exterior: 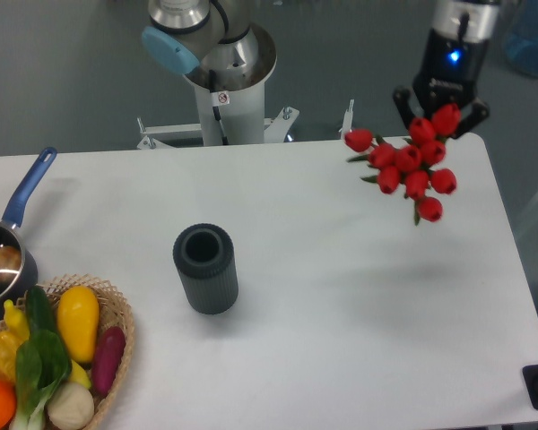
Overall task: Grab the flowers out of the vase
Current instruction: 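Carry the tulip bunch away from the vase, holding it aloft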
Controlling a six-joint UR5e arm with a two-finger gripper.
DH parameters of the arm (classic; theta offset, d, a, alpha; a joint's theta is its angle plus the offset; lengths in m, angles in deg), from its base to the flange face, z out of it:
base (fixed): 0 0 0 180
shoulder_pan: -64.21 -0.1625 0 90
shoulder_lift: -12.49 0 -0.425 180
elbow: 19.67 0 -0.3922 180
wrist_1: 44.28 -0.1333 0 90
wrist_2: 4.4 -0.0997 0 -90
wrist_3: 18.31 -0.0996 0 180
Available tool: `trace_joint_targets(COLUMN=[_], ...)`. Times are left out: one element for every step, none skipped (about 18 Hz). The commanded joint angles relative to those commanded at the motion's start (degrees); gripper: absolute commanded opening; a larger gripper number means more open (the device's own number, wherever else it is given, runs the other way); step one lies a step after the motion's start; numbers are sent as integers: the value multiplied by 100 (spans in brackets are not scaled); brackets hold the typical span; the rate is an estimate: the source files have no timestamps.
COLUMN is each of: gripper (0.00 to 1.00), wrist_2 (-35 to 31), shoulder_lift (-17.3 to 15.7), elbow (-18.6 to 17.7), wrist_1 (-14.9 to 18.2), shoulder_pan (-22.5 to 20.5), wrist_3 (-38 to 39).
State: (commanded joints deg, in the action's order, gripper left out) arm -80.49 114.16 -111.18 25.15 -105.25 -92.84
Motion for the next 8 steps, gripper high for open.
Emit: trace_joint_targets(gripper=[0, 0, 0, 0, 0, 0, 0, 0], wrist_2=[-176, -334, -510, -738, -949, -1108, -1214, -1285], shoulder_lift=[176, 317, 422, 528, 581, 634, 687, 705], elbow=[202, 378, 484, 555, 634, 669, 705, 705], wrist_1=[44, 88, 88, 88, 97, 88, 88, 88], shoulder_pan=[132, 212, 291, 387, 493, 589, 634, 643], wrist_3=[0, 0, 0, -9, -17, -26, -26, -35])
